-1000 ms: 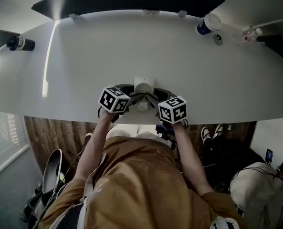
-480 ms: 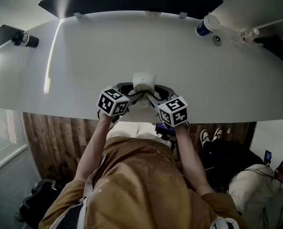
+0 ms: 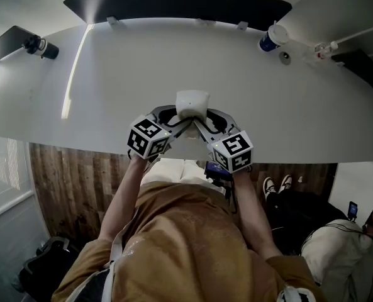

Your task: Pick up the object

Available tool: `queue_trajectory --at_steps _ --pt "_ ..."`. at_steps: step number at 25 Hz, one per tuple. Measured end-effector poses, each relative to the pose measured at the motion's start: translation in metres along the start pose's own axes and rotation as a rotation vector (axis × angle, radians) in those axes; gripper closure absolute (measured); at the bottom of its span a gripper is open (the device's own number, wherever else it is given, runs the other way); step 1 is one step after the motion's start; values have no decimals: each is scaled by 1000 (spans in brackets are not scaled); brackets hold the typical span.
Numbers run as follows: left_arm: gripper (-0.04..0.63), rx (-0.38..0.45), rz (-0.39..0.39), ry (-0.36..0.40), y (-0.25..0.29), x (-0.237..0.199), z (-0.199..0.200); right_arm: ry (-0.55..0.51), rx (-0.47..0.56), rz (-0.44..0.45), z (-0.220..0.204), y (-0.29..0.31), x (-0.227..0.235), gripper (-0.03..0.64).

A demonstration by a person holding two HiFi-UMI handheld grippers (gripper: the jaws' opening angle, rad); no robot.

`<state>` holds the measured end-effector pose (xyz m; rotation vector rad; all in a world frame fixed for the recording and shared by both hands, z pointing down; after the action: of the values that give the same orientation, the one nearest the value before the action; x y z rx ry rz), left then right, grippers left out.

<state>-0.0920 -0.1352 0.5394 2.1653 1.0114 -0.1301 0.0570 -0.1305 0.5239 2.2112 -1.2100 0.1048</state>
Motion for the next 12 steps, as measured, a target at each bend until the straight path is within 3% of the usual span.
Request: queue_trajectory --at_steps 5,12 --pt "419 50 12 11 -10 4 9 -49 26 -9 13 -5 -7 465" --pt "419 114 41 82 -27 15 31 -88 92 -24 34 -18 -16 466"
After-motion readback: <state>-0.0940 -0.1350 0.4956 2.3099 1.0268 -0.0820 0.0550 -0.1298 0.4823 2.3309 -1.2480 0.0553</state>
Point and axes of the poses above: the fingertips, and each gripper's own axes: y forward along the fingers, x to its right, z out of its top, the point moved 8 cm from there along -y, backward along the fingers, and after that the axes turned 5 degrees about z, right-handed, at the moved point
